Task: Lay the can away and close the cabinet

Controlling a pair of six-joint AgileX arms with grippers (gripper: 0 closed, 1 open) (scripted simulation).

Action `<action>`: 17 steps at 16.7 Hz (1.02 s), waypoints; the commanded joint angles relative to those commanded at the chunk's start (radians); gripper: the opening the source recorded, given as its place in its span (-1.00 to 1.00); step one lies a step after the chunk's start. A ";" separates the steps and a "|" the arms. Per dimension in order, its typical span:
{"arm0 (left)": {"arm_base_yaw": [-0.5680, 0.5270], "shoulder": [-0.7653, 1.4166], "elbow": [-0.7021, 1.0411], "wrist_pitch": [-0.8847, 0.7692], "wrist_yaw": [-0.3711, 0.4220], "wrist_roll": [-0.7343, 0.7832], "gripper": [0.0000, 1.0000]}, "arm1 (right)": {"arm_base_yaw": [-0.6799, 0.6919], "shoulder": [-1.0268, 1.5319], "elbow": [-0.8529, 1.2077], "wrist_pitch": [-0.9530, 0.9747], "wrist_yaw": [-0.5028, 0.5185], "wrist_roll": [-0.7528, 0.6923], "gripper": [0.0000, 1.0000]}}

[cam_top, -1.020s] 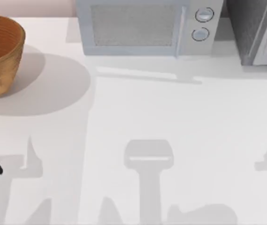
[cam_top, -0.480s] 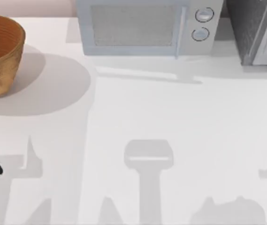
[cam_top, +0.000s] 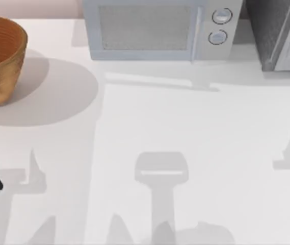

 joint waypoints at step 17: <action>0.000 0.000 0.000 0.000 0.000 0.000 1.00 | 0.132 1.004 1.345 -0.325 0.152 0.008 -1.00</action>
